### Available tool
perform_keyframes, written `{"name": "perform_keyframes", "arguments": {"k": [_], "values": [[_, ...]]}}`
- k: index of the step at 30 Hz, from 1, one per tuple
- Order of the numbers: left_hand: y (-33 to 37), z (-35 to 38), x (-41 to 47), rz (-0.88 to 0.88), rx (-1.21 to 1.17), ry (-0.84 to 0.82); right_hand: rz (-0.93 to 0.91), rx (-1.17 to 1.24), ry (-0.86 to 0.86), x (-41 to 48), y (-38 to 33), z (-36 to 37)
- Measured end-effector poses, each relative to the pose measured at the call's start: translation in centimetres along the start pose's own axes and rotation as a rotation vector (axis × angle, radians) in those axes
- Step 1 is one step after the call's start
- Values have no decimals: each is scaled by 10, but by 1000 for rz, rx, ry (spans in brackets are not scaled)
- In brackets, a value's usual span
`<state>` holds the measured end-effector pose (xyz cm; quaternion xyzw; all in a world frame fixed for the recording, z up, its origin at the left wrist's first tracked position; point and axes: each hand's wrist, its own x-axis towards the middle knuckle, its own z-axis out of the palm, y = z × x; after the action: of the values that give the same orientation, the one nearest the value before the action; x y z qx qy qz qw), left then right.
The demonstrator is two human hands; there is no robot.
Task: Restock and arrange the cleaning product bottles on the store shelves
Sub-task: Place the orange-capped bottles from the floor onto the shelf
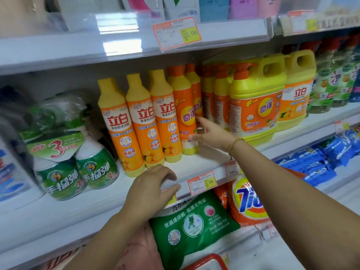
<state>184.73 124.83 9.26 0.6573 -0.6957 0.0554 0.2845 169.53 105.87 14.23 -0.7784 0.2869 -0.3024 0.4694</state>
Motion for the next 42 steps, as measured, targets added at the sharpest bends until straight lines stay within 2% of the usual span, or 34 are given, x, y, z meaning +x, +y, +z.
{"name": "perform_keyframes", "arguments": {"k": [5,8,11,13,16,19,21,25,30,33,37,42], "values": [[1,4,0,26,37,17,-18,-97,24,-15,-3,7],[10,5,-8,66,107,78,-43,-222,186,-63,-5,1],[44,21,-32,187,43,169,-108,-186,318,-145,3,-13],[81,46,-57,208,-86,48,-74,-247,376,-207,19,-24],[123,100,-95,134,-186,-291,43,-307,498,-296,65,-39],[130,147,-125,171,-167,-437,236,-287,708,-364,136,-42],[130,164,-141,149,-159,-501,363,-209,667,-393,185,-29],[135,180,-160,194,-144,-473,557,-48,375,-405,249,12],[136,173,-152,94,-88,-599,577,-43,474,-381,280,32],[139,172,-145,-32,-193,-576,594,-65,508,-372,280,28],[142,175,-135,-149,-369,-478,521,-80,525,-365,254,15],[162,163,-118,-174,-535,-324,221,38,600,-335,146,-12]]}}
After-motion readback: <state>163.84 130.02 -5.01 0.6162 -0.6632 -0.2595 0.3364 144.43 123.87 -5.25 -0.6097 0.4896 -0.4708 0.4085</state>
